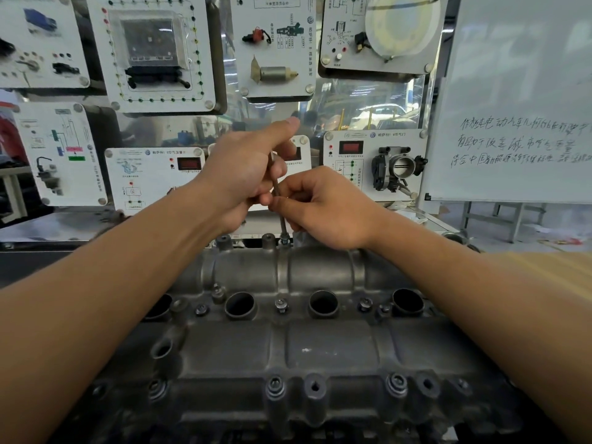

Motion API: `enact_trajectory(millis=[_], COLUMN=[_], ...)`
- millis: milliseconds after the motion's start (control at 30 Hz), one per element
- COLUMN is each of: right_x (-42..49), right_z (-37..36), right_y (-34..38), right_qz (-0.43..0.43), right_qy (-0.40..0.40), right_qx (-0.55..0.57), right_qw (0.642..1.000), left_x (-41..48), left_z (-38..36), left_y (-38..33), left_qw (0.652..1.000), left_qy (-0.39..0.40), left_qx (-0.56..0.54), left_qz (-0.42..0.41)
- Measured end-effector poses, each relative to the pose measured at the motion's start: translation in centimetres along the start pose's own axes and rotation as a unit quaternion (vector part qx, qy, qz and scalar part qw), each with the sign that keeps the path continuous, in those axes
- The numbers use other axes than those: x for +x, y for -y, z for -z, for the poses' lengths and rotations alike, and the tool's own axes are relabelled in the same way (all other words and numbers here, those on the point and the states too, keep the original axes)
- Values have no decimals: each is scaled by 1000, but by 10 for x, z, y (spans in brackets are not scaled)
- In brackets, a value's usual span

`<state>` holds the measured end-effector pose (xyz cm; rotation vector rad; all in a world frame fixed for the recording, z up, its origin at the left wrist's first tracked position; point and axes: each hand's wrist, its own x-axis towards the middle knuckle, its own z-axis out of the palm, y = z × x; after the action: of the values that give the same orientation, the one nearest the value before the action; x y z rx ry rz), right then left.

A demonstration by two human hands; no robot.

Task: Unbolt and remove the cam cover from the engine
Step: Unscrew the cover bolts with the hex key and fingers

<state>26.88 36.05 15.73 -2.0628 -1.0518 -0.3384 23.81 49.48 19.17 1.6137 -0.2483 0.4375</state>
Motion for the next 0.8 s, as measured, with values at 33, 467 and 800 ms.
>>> enact_trajectory(millis=[33, 467, 800], right_x=[0, 0, 0], right_z=[0, 0, 2], right_y=[0, 3, 1], right_qz=[-2, -20, 0], right_qy=[0, -15, -36], right_qx=[-1, -10, -40], right_qw=[1000, 1000, 999], left_x=[0, -3, -9], left_z=[0, 9, 11], left_y=[-1, -10, -13], left_qw=[1000, 986, 958], left_qy=[-2, 103, 249], left_qx=[3, -129, -137], left_qz=[0, 31, 47])
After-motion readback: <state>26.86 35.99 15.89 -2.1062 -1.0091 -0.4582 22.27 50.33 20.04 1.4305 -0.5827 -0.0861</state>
